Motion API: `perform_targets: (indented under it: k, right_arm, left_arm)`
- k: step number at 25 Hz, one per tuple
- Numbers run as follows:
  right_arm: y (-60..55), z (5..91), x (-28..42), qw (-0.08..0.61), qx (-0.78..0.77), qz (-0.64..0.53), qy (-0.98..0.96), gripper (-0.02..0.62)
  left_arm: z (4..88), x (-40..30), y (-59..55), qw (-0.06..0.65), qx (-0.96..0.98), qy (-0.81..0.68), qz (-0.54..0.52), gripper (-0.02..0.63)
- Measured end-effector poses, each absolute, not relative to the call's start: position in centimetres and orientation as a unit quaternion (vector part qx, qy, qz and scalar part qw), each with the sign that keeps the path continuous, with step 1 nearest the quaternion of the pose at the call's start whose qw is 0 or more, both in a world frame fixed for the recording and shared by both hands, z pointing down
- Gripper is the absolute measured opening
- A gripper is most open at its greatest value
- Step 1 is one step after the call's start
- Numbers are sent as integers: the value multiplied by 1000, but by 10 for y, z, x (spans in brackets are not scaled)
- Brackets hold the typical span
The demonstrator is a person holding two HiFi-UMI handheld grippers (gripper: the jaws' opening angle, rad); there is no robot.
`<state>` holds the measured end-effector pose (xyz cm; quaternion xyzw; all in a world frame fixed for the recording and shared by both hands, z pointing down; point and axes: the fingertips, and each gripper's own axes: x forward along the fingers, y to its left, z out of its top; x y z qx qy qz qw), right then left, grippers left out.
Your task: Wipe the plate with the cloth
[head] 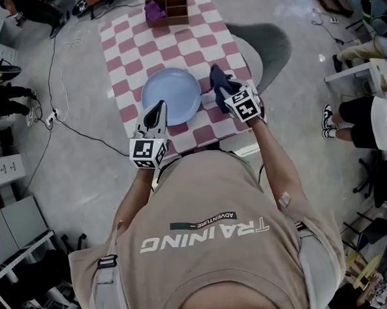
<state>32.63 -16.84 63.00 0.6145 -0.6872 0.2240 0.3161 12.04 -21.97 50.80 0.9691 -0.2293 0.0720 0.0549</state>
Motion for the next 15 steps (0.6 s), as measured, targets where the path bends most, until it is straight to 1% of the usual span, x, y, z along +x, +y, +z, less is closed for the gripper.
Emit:
perform_targets:
  k: [4, 9, 12, 15]
  right_arm:
    - [-153, 648, 356, 313, 622, 245, -675, 118]
    - [-147, 667, 359, 314, 614, 257, -677, 122]
    - [-149, 673, 354, 312, 607, 257, -684, 165]
    - [-150, 671, 353, 314, 605, 252, -687, 189]
  left_arm:
    - [505, 128, -218, 52, 967, -236, 76, 15]
    - [503, 122, -220, 49, 962, -256, 77, 15]
    - [499, 111, -225, 47, 957, -276, 75, 15]
    - [501, 103, -230, 48, 952, -293, 75, 15]
